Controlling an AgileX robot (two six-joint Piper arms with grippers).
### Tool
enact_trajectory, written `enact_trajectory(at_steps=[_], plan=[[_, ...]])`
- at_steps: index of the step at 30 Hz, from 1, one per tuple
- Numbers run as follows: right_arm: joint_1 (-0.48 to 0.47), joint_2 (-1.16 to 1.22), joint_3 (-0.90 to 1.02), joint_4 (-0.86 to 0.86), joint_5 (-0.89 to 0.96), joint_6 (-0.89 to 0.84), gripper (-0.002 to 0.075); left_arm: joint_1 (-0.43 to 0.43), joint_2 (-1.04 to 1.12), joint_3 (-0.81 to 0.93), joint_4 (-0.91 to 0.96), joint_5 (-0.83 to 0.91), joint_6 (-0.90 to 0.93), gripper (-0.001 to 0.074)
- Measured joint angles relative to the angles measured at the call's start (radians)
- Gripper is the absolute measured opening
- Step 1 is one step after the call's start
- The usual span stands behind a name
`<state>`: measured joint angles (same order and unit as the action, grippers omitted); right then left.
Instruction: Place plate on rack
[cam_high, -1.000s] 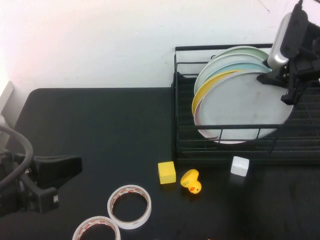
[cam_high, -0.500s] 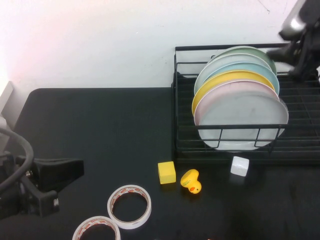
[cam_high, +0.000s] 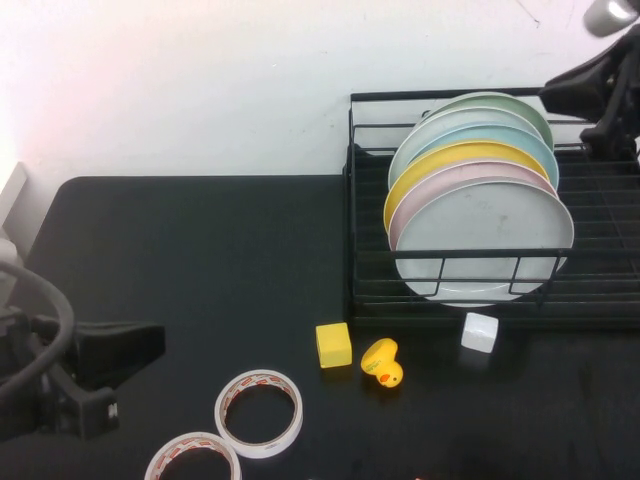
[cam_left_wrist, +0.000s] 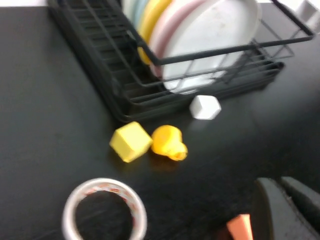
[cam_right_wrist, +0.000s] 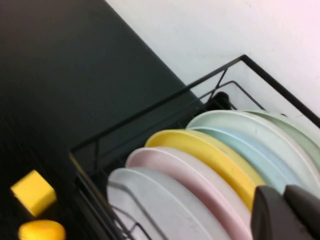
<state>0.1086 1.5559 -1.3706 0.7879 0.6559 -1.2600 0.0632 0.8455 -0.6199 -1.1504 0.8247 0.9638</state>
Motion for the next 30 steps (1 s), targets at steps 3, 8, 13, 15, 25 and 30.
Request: enact_trajectory(at_steps=[3,8,13,15,25,30], plan=[[0.0,-0.05,0.0,0.0,0.027,0.054,0.0011,0.0,-0.04,0.023,0.01,-0.049,0.0,0.0],[-0.002,-0.215,0.029,0.023,0.115,0.131,0.0,0.0,-0.226,0.098,0.048,-0.107,-0.016,0.0],[-0.002,-0.441,0.167,0.135,0.099,0.131,-0.0001,0.0,-0.482,0.173,0.144,-0.199,-0.156,0.0],[-0.002,-0.553,0.236,0.161,0.079,0.119,-0.0001,0.0,-0.56,0.2,0.198,-0.233,-0.234,0.0],[-0.002,-1.105,0.488,0.18,-0.084,0.089,-0.0001,0.0,-0.749,0.321,0.323,-0.2,-0.419,-0.0001],[-0.002,-1.253,0.546,0.184,-0.08,0.089,-0.0002,0.0,-0.753,0.359,0.323,-0.122,-0.399,-0.0001]])
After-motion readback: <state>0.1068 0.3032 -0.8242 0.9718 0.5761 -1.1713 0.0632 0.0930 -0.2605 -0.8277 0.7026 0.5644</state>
